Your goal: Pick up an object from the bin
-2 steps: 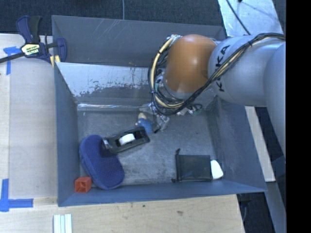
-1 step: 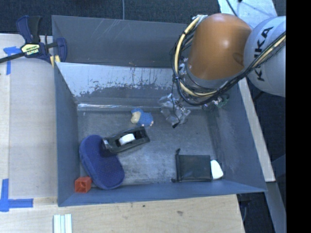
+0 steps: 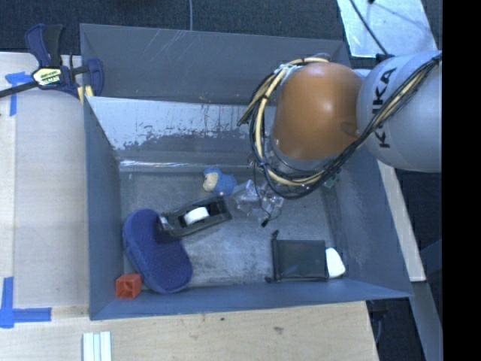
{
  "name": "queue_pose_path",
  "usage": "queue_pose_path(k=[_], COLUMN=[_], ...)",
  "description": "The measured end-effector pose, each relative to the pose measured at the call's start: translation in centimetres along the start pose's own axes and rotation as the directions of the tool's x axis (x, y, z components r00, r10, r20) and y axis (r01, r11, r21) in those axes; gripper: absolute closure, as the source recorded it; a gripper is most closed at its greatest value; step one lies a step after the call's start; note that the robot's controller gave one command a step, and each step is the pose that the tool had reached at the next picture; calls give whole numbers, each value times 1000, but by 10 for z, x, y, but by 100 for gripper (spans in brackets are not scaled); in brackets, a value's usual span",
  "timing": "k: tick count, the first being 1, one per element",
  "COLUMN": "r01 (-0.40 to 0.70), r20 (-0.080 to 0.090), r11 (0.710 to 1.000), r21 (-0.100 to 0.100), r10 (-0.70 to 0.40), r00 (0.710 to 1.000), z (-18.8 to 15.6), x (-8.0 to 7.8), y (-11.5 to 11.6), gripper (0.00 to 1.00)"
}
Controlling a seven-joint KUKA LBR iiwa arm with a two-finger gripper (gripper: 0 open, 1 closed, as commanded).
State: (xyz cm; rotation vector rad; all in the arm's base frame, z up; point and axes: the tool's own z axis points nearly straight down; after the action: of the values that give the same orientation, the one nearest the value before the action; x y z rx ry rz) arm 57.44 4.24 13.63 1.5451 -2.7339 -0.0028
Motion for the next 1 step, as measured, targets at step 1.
queue_pose_path(k=[1], r01=[419], r20=[2], r11=[908], r21=[5], r10=[-419], r00=[908], z=[10], x=[5], y=[-9], gripper=[100])
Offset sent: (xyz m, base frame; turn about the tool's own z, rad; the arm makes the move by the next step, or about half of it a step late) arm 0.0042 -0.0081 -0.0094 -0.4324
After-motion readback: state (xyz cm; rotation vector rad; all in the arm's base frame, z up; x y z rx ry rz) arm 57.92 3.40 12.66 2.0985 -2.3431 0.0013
